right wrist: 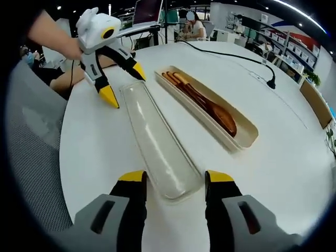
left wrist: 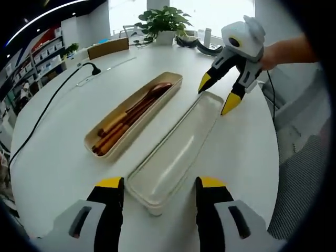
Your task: Arrange the utensils inside the cutlery case until each visible utensil rests in its matching compartment.
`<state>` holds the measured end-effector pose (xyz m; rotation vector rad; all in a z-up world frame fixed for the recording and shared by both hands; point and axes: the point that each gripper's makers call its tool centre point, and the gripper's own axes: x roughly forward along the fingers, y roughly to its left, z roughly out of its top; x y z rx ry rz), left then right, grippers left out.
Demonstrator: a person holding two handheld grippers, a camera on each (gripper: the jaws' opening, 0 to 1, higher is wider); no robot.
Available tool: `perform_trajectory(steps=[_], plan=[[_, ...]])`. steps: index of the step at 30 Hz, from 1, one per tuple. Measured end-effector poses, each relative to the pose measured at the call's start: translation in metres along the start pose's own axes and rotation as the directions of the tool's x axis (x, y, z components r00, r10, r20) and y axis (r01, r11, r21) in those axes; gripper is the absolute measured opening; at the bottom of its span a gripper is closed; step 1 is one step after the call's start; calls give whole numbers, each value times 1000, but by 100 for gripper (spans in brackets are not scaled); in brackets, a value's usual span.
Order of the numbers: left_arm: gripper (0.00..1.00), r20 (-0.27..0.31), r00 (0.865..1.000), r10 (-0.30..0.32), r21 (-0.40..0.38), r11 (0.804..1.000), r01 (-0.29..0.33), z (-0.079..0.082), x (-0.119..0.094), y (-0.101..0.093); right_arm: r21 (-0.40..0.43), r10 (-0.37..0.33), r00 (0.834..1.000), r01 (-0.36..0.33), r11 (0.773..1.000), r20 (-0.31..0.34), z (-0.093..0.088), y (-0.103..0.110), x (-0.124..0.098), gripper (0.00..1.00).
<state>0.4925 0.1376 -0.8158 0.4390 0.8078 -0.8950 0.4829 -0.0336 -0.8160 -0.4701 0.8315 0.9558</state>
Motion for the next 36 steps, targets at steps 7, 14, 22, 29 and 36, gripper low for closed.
perform_trajectory(steps=[7, 14, 22, 29, 36], plan=[[49, -10, 1000, -10, 18, 1000, 10, -9, -8, -11, 51, 74, 997, -74, 996, -1, -3, 14, -6, 43], [47, -21, 1000, -20, 37, 999, 21, -14, -15, -24, 163, 187, 982, -191, 968, 40, -4, 37, -14, 42], [45, -72, 997, -37, 53, 998, 41, -25, -23, -34, 253, 248, 968, -252, 934, 48, -7, 56, -20, 42], [45, -111, 991, -77, 47, 995, 83, -33, -29, -33, -77, 204, 977, -208, 975, -55, -16, 86, -16, 45], [44, -150, 985, -84, 81, 992, 97, -40, -34, -38, -28, 214, 975, -215, 976, -54, -19, 85, -21, 35]])
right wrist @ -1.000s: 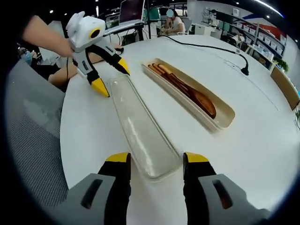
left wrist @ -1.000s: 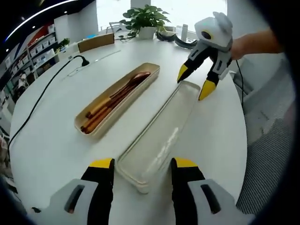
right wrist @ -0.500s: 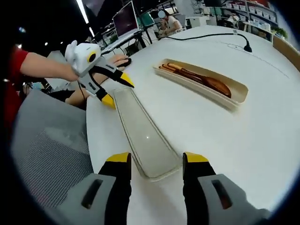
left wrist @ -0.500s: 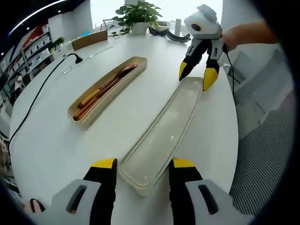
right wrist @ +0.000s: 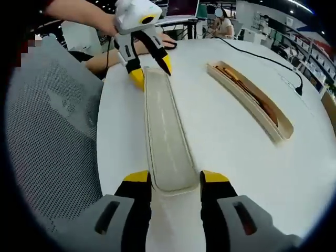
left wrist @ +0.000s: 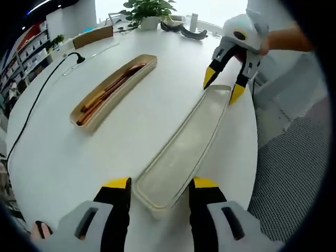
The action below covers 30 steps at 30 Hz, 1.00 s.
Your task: Arrange the utensils inside the cutlery case until each visible utensil rests in its matching compartment.
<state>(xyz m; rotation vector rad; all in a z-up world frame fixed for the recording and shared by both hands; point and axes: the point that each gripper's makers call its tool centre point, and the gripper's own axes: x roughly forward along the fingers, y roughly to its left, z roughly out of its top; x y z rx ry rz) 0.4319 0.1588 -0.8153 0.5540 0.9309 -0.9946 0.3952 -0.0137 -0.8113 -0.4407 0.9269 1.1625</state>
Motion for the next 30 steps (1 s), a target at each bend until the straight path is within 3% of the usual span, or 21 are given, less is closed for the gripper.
perform_trajectory(steps=[2, 4, 7, 10, 12, 13, 16, 21, 23, 25, 27, 29, 30], plan=[[42, -6, 1000, 6, 10, 1000, -6, -1, 0, -1, 79, 62, 998, -62, 995, 6, 0, 7, -2, 35], [39, -16, 1000, 5, 26, 1000, -5, -1, 0, -2, 103, 91, 996, -92, 990, 14, -2, 9, -3, 34], [35, -51, 999, -6, 77, 997, 10, -4, -1, -5, 81, 91, 996, -91, 993, 12, -3, 11, -5, 33], [30, -64, 998, -17, 80, 997, 22, -6, -1, -3, 41, 77, 996, -79, 996, 35, -1, 16, -5, 28], [17, -83, 996, -21, 96, 995, 29, -6, -2, 2, -26, 32, 999, -32, 999, -13, -8, 13, -4, 18], [14, -107, 994, -30, 93, 995, 40, -8, -3, 3, -20, 25, 999, -26, 999, -24, -10, 15, -3, 13], [15, -118, 992, -52, 77, 995, 62, -6, -3, 3, -34, 8, 999, -6, 999, 32, -5, 14, 1, 9], [17, -116, 993, -29, 122, 992, 43, -4, -1, 3, 110, 18, 995, -29, 994, 103, -1, 9, -1, 10], [17, -114, 993, -29, 110, 993, 41, -4, -1, 4, 227, 32, 981, -76, 971, 192, 4, 3, -4, 10], [22, -100, 995, -24, 135, 990, 37, -2, 0, 5, 235, 26, 974, -81, 969, 227, 4, -2, -7, 9], [31, -82, 996, 18, 176, 984, -3, 1, -1, 14, 284, 112, 962, -183, 941, 250, 9, 9, -13, 7], [38, -57, 998, 36, 201, 979, -24, 4, -1, 17, 304, 153, 935, -254, 918, 320, 23, 12, -19, 6], [42, -37, 998, 54, 220, 975, -44, 6, -1, 20, 363, 166, 924, -295, 884, 346, 28, 12, -23, 6]])
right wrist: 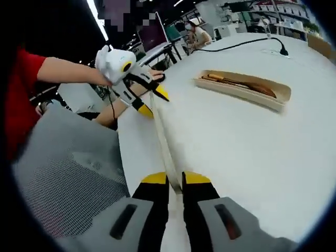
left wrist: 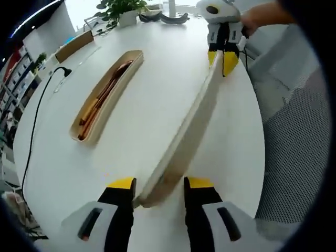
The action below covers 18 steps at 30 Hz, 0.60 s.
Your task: Arrange the utensils inside the cutlery case until each visible utensil rests in its matching compartment.
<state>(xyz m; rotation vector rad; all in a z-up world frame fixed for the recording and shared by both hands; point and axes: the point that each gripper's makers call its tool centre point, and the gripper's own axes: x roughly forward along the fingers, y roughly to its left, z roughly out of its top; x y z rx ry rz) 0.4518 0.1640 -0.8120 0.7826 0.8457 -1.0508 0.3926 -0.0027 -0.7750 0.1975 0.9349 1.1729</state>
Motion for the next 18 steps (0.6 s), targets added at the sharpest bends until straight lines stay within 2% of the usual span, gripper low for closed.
perform_trajectory(steps=[1, 2, 3, 4, 5, 6, 10, 11, 12, 13, 14, 15, 16, 17, 18], plan=[[43, 15, 1000, -7, 31, 1000, 7, 2, 0, -1, 25, 4, 1000, -4, 1000, 17, 3, -1, -1, 6], [44, 27, 1000, 0, 73, 997, -2, 3, 0, -1, 81, 35, 999, -38, 996, 31, 7, 3, -3, 6], [45, 43, 999, 6, 92, 996, -10, 5, 0, -1, 92, 20, 998, -25, 995, 52, 11, -1, -5, 6], [44, 42, 999, 0, 95, 995, -4, 4, 0, -3, 129, 20, 997, -29, 991, 69, 15, -3, -5, 6], [44, 39, 999, -4, 84, 996, 1, 4, 0, -4, 178, 56, 995, -70, 982, 84, 18, 1, -7, 6], [44, 45, 999, -7, 88, 996, 3, 5, 1, -4, 220, 50, 995, -69, 973, 90, 21, -1, -7, 6], [46, 63, 998, 0, 106, 994, -7, 6, 1, -3, 284, 56, 992, -85, 955, 109, 29, -4, -3, 5], [46, 71, 997, 4, 114, 993, -12, 7, 1, -4, 376, 91, 987, -135, 917, 133, 34, 4, -1, 4], [45, 73, 997, 7, 98, 995, -14, 8, 1, -4, 507, 126, 977, -197, 839, 172, 42, 12, -1, 2], [45, 72, 997, -4, 94, 996, -3, 8, 0, -5, 501, 163, 969, -237, 832, 187, 45, 15, -2, 2], [45, 74, 997, -1, 94, 996, -6, 8, 0, -4, 436, 129, 970, -210, 875, 208, 50, 9, 0, 2], [45, 81, 997, -8, 90, 996, 1, 8, 0, -3, 423, 51, 975, -140, 895, 214, 54, -4, 4, 2], [46, 84, 996, -13, 86, 996, 6, 8, 0, -2, 518, 113, 978, -190, 834, 177, 51, 10, 6, 2], [45, 86, 996, -24, 87, 996, 17, 7, 1, -1, 549, 157, 972, -230, 803, 178, 52, 16, 7, 2], [45, 88, 995, -40, 98, 995, 32, 8, 2, -3, 543, 131, 978, -200, 815, 164, 53, 10, 11, 2]])
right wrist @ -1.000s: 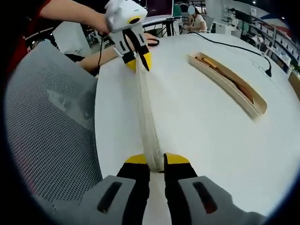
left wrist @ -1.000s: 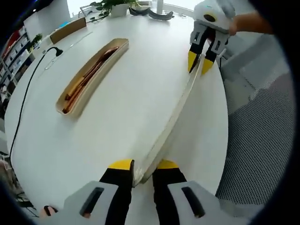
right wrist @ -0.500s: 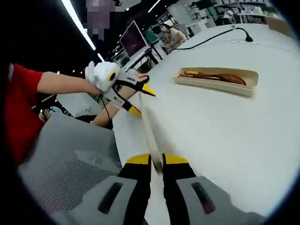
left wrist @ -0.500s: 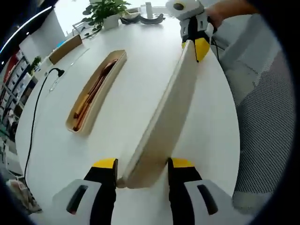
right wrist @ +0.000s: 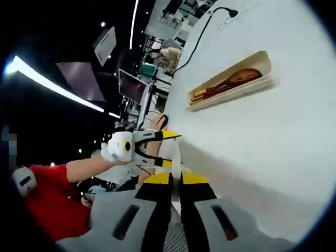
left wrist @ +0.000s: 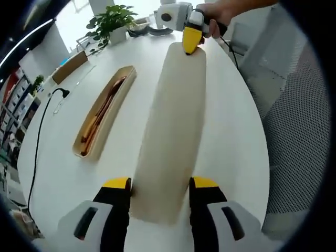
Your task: Arrange the utensils inside the cutlery case until each visible utensil rests in its matching compartment.
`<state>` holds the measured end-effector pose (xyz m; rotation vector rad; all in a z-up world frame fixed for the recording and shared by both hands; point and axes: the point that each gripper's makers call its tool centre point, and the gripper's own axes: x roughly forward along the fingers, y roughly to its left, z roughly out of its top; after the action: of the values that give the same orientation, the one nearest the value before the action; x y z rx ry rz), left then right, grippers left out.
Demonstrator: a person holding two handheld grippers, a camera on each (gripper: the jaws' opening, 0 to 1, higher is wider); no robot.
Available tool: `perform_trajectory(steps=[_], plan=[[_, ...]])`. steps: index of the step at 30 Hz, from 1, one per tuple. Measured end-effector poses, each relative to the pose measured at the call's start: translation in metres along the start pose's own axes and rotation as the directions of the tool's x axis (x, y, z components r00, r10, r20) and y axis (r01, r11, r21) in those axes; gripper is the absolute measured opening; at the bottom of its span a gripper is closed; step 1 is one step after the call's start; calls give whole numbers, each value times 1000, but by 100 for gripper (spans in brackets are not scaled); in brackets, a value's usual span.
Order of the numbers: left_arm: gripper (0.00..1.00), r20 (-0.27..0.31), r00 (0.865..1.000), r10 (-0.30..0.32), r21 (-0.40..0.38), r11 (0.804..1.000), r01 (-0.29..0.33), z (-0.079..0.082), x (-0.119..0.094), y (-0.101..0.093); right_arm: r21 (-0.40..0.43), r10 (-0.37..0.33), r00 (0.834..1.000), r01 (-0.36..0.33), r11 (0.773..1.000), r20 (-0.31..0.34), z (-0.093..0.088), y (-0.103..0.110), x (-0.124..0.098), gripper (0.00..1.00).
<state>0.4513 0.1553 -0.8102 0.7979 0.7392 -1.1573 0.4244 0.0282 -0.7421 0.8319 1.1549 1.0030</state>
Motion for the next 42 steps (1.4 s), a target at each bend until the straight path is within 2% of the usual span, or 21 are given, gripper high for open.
perform_trajectory(steps=[2, 4, 6, 7, 10, 12, 13, 14, 17, 21, 23, 25, 29, 34, 35, 39, 41, 42], plan=[[44, 0, 1000, -27, 57, 998, 27, 3, 1, -2, -13, -17, 1000, 16, 1000, -7, 3, -2, 2, 2], [45, -8, 999, -39, 49, 998, 40, 4, 3, -1, -35, -81, 997, 82, 996, 17, 12, -14, 1, 4], [45, -18, 998, -64, 33, 997, 65, 3, 4, 0, -5, -95, 995, 95, 995, 6, 13, -17, 3, 5], [45, -20, 997, -77, 25, 997, 77, 2, 5, 0, 29, -110, 994, 109, 994, 21, 18, -20, 3, 5], [41, -27, 994, -110, -1, 994, 110, 1, 5, -6, 31, -139, 988, 137, 990, 68, 25, -23, 2, 6], [41, -20, 996, -93, 6, 996, 93, 3, 5, -5, 36, -174, 980, 171, 985, 96, 27, -27, 2, 7], [41, -18, 996, -88, -3, 996, 88, 3, 5, -5, -13, -228, 969, 230, 973, 100, 25, -35, 0, 8], [40, -19, 996, -84, -21, 996, 84, 4, 5, -5, -28, -261, 960, 265, 964, 98, 23, -41, 0, 10], [40, -18, 997, -78, -56, 995, 77, 4, 6, -6, 49, -214, 970, 209, 977, 118, 20, -38, 1, 9], [39, -18, 998, -62, -27, 998, 62, 5, 6, -5, 57, -176, 976, 170, 984, 128, 18, -35, -2, 7], [39, -51, 997, -51, -1, 999, 51, 7, 4, -1, 91, -109, 983, 97, 991, 146, 22, -24, -2, 6], [39, -53, 996, -69, -24, 997, 68, 8, 2, 2, 127, -56, 984, 34, 991, 171, 30, -16, -5, 4], [39, -54, 995, -85, -13, 996, 84, 10, -1, 13, 68, -56, 984, 45, 997, 172, 37, -13, -4, 4], [39, -55, 994, -90, -17, 996, 90, 14, -5, 19, 121, 8, 980, -33, 992, 198, 46, -6, -6, 2], [39, -48, 995, -90, -13, 996, 90, 18, -7, 24, 153, 31, 975, -66, 986, 220, 53, -3, -9, 2], [39, -50, 995, -84, 19, 996, 85, 30, -13, 46, 131, 36, 970, -69, 989, 240, 66, 1, -14, 2], [39, -54, 995, -78, 29, 996, 80, 34, -14, 52, 125, 39, 964, -74, 989, 265, 77, 4, -17, 2], [39, -59, 996, -64, 48, 997, 67, 38, -15, 61, 120, 20, 960, -55, 991, 279, 85, 2, -19, 2]])
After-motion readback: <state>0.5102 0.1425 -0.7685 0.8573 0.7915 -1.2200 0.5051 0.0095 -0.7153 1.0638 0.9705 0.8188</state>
